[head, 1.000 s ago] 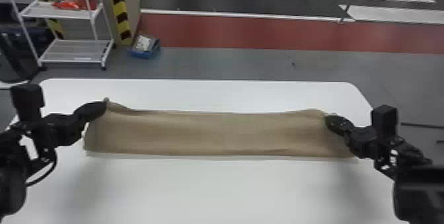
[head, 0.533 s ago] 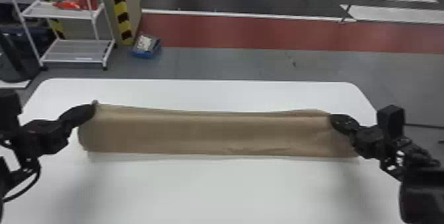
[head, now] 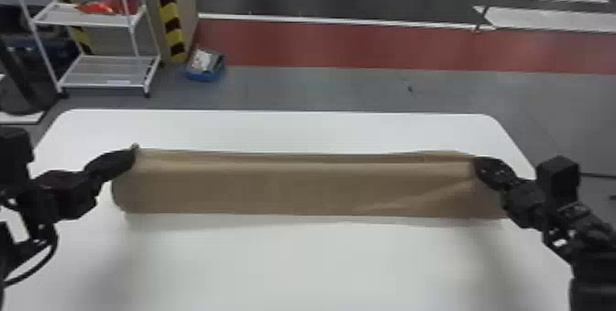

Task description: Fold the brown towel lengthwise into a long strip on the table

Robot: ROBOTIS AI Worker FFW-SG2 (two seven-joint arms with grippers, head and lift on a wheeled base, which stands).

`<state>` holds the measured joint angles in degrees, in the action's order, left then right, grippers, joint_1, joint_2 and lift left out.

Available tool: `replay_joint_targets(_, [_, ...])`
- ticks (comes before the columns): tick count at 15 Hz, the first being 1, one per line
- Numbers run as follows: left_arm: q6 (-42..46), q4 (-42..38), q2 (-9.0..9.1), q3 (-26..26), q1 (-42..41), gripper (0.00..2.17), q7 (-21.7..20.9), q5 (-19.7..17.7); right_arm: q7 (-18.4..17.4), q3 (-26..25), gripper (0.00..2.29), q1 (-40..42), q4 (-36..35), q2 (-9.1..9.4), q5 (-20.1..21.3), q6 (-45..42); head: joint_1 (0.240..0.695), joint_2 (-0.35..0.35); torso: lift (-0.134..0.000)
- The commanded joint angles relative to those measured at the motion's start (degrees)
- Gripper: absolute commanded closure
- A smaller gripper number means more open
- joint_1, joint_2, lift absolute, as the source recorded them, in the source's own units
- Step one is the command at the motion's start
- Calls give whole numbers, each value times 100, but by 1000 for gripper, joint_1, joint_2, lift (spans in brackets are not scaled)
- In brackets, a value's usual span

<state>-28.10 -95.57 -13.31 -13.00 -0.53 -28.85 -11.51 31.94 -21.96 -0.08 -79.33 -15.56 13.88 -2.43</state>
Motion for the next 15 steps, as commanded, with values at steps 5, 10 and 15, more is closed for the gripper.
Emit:
replay_joint_targets(5, [195, 126, 39, 52, 26, 1332, 117, 61, -240, -10, 1288, 184, 40, 27, 133, -235, 695, -132, -116])
replay_joint_targets(10, [916, 794, 39, 333, 334, 1332, 310, 114, -487, 263, 1288, 87, 269, 18, 493, -358, 695, -124, -116])
replay_joint_targets(15, [1461, 1216, 74, 588, 624, 1332, 547, 281, -820, 447, 1288, -89, 453, 35, 678, -358, 695, -119, -116])
